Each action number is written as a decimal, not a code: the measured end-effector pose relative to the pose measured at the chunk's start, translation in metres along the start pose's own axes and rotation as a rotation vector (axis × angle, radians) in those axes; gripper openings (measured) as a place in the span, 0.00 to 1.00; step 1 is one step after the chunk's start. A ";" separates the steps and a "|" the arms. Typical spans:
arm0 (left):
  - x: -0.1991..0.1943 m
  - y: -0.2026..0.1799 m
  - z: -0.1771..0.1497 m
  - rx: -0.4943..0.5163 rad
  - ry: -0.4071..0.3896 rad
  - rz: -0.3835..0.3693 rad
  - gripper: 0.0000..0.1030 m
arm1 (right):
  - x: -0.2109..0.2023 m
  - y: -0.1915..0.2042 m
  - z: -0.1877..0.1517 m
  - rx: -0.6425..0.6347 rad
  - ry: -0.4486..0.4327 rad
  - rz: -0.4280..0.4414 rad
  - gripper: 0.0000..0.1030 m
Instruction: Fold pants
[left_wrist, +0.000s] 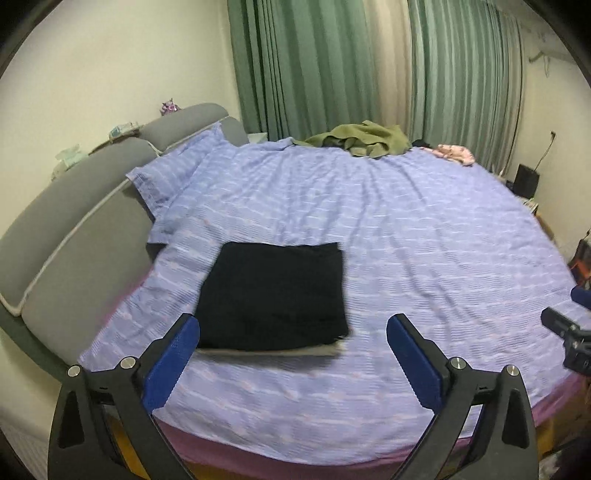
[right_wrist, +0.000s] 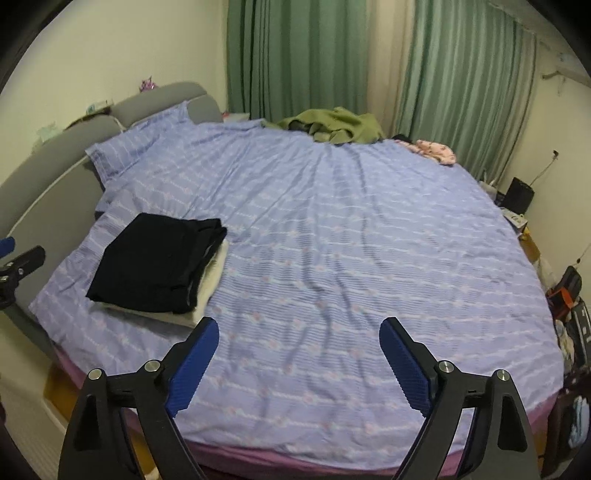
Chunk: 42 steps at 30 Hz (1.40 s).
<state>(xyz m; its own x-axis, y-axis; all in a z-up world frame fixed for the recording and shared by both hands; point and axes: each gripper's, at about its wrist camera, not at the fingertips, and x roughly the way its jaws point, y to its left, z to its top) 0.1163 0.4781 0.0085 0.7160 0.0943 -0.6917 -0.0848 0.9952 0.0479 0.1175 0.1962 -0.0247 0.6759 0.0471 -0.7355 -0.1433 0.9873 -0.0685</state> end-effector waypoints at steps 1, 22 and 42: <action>-0.008 -0.010 -0.003 -0.013 0.005 -0.021 1.00 | -0.013 -0.010 -0.005 0.001 -0.009 -0.005 0.88; -0.121 -0.150 -0.042 0.088 -0.079 -0.097 1.00 | -0.134 -0.109 -0.064 0.100 -0.091 -0.011 0.88; -0.126 -0.160 -0.041 0.097 -0.086 -0.119 1.00 | -0.145 -0.112 -0.069 0.120 -0.112 -0.015 0.88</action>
<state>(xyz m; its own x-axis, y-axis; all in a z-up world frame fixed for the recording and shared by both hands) 0.0112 0.3059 0.0587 0.7739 -0.0271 -0.6328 0.0689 0.9968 0.0416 -0.0144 0.0685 0.0430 0.7550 0.0419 -0.6544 -0.0495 0.9988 0.0068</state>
